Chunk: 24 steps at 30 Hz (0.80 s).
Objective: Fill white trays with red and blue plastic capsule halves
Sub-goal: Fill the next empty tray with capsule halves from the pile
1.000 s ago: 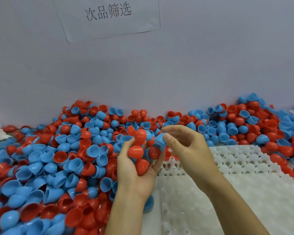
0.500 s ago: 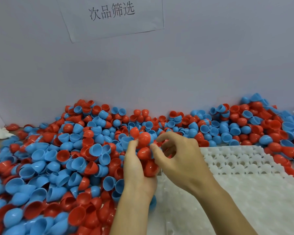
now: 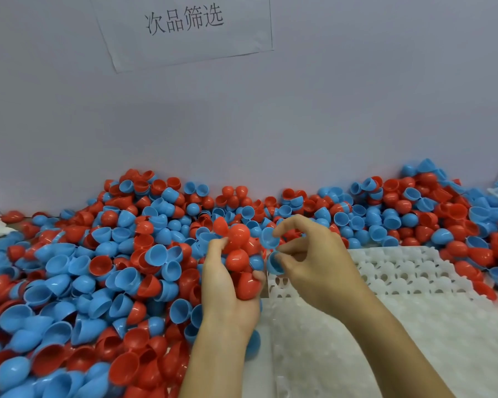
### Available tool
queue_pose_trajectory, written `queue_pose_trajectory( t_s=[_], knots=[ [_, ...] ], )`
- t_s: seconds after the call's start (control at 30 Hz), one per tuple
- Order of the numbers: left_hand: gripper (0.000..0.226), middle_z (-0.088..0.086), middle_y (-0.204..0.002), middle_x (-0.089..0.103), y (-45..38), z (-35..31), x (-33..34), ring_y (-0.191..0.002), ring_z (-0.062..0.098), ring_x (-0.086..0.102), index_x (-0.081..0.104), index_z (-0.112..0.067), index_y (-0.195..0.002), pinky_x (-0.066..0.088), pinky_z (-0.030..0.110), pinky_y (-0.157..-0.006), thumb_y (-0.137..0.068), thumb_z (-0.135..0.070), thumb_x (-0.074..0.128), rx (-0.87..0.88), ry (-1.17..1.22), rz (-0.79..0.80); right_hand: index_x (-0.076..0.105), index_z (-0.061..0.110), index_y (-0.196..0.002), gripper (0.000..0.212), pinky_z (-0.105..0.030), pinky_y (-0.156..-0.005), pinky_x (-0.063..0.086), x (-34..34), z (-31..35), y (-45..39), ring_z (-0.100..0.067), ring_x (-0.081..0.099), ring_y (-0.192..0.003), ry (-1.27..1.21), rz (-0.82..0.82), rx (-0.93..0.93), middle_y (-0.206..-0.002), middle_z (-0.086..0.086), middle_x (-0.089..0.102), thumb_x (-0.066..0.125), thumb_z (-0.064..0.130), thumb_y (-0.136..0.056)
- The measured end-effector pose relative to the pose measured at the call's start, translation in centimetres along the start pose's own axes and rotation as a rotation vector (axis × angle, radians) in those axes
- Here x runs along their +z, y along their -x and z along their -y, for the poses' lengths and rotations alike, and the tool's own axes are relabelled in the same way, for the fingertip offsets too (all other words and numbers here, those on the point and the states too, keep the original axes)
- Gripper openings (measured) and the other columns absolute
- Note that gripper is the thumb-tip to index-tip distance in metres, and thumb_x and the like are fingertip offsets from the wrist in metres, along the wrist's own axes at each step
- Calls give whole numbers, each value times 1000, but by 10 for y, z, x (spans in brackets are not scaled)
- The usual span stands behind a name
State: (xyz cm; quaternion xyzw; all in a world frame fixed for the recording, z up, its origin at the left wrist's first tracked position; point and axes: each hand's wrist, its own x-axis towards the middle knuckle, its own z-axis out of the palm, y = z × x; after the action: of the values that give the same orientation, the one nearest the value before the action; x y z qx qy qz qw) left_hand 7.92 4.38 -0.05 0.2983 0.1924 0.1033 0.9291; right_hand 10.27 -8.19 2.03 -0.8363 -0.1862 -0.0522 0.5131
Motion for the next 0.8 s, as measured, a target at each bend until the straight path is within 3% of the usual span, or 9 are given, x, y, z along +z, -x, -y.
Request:
queue_pose_trajectory(
  t_s=[0.1, 0.2, 0.27, 0.37, 0.5, 0.7, 0.8],
  knots=[
    [14, 3, -71, 60, -1, -2, 0, -48, 8, 49, 66, -12, -91, 36, 18, -35, -91, -24, 57, -10, -20, 33, 67, 36, -89, 30, -12, -57, 52, -23, -8, -9, -3, 68, -69, 59, -95, 46, -85, 12, 71, 67, 6, -91],
    [15, 4, -75, 59, -1, -4, 0, -53, 9, 48, 66, -12, -96, 36, 17, -36, -91, -25, 59, -29, 0, 32, 74, 25, -98, 17, -7, -54, 42, -52, -21, -27, 2, 62, -72, 251, -193, 94, -82, 14, 65, 69, 10, -91],
    [16, 4, -75, 58, 0, -6, 0, -53, 9, 48, 66, -12, -96, 37, 17, -36, -91, -25, 58, -45, 0, 40, 76, 20, -102, 14, -12, -59, 45, -58, -31, -38, -3, 61, -77, 389, -136, 152, -91, 5, 69, 72, 13, -89],
    [18, 5, -74, 60, 1, -7, 1, -50, 9, 49, 68, -10, -94, 37, 17, -36, -91, -25, 59, -56, 14, 41, 76, 23, -105, 17, -31, -78, 56, -41, -47, -43, -15, 65, -87, 659, 13, 218, -106, 2, 71, 72, 16, -90],
    [22, 5, -73, 63, 2, -8, 2, -50, 9, 53, 69, -9, -102, 38, 18, -35, -91, -25, 59, -70, 26, 42, 74, 26, -111, 26, -36, -82, 59, -22, -59, -41, -18, 66, -92, 803, 45, 220, -109, 1, 72, 69, 12, -89],
    [20, 6, -71, 64, 1, -7, 2, -48, 10, 54, 70, -10, -101, 38, 18, -35, -92, -25, 60, -80, 27, 44, 70, 26, -121, 33, -35, -83, 58, -33, -43, -35, -13, 66, -99, 774, 28, 158, -120, 3, 69, 59, 9, -95],
    [17, 5, -67, 61, 1, -5, 3, -47, 9, 51, 68, -10, -94, 37, 18, -34, -93, -25, 58, -69, -5, 62, 74, 30, -111, 25, -15, -61, 52, -37, -20, -24, 6, 63, -73, 508, -34, 1, -87, 15, 70, 61, 15, -96]
  ],
)
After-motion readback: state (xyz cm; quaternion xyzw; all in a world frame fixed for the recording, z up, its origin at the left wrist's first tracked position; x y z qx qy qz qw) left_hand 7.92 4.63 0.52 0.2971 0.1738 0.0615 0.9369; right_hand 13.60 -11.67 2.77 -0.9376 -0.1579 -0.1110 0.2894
